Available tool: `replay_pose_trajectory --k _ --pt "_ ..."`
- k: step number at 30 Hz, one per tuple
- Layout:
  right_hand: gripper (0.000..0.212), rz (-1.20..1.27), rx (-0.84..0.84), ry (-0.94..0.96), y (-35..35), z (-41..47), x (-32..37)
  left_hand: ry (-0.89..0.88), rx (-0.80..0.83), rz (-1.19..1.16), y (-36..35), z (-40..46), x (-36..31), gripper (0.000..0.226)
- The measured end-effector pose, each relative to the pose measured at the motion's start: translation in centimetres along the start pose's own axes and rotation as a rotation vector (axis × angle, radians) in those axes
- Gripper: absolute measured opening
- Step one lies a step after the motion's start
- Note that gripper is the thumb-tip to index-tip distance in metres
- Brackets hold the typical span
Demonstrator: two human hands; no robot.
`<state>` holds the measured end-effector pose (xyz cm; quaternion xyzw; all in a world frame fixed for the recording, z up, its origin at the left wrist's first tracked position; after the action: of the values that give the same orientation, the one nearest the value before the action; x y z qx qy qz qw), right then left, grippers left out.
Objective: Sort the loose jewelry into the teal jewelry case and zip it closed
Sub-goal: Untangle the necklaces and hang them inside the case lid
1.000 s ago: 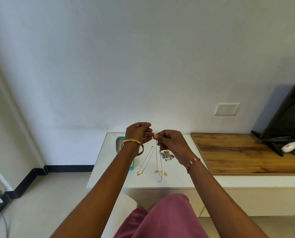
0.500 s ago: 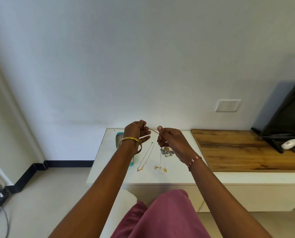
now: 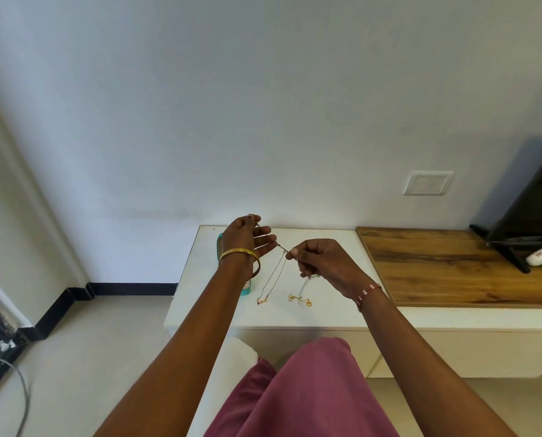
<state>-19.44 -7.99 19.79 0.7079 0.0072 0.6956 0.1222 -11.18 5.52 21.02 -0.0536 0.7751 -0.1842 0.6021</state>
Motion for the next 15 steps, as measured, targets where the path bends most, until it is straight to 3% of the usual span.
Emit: replay_pose_trajectory --k 9,15 --pt "0.007 -0.056 -0.016 -0.037 0.0 0.6 -1.8 0.054 -0.061 0.009 1.4 0.8 1.1 0.023" --pt "0.015 -0.129 -0.005 -0.085 -0.2 0.9 -2.9 0.080 -0.093 -0.012 1.7 0.9 2.1 0.024"
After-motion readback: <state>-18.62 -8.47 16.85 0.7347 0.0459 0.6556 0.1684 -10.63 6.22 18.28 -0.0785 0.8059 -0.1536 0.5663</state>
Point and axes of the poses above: each hand's wrist, its own z-axis towards the middle knuckle, its own y-axis out of the back of the hand, x = y × z, the point moved 2 cm from there along z, towards the middle knuckle, and after that the axes turned 2 degrees about z, right-handed, at the moved point
